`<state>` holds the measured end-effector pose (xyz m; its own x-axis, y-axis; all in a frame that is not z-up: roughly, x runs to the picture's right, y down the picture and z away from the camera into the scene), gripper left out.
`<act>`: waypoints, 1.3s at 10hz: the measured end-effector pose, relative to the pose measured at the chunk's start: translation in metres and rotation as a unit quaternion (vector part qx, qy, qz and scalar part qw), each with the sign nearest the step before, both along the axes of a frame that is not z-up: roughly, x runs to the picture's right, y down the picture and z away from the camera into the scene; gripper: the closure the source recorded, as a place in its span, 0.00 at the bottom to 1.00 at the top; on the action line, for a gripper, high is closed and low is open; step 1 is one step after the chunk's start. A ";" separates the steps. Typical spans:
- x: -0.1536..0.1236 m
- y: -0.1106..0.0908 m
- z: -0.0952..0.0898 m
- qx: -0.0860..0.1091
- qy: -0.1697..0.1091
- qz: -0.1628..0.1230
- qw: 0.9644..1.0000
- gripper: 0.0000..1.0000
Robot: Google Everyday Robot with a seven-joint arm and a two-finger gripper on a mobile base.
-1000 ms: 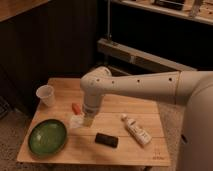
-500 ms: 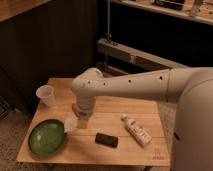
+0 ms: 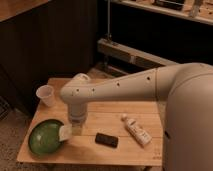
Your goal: Place the white sponge in the ceramic bowl
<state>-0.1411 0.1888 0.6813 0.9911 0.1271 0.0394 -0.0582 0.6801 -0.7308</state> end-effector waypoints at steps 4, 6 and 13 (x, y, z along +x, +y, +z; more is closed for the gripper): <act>-0.028 0.012 -0.007 -0.001 -0.023 -0.050 0.998 0.96; -0.040 0.015 -0.005 -0.005 -0.026 -0.069 0.997 0.96; -0.055 0.029 0.002 -0.010 -0.028 -0.089 0.996 0.55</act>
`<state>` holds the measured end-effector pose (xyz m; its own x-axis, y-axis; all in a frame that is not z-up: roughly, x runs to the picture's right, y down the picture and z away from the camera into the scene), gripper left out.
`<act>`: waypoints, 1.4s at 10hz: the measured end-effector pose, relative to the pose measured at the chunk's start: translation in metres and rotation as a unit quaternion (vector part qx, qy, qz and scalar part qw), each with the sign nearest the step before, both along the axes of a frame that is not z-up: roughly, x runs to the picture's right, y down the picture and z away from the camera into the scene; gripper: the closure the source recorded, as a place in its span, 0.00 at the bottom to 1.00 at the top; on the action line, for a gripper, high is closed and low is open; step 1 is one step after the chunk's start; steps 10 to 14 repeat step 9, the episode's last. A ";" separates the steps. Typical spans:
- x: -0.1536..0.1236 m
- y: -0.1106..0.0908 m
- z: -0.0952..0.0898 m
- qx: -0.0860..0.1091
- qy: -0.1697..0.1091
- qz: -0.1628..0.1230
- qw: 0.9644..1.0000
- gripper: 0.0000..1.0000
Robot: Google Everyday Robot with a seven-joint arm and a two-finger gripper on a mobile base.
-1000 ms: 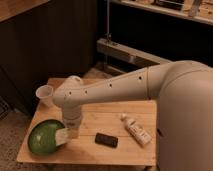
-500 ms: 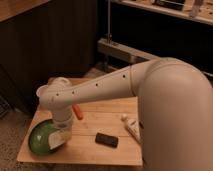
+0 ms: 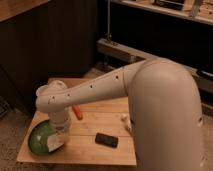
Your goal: Place the white sponge in the ceramic bowl
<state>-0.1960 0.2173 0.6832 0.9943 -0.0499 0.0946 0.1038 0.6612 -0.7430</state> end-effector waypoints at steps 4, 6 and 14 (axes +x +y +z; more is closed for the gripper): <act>-0.008 0.006 0.002 -0.006 -0.001 -0.008 1.000 0.18; -0.011 0.008 0.002 -0.008 -0.002 -0.011 1.000 0.04; -0.015 0.012 0.004 -0.012 -0.003 -0.015 1.000 0.04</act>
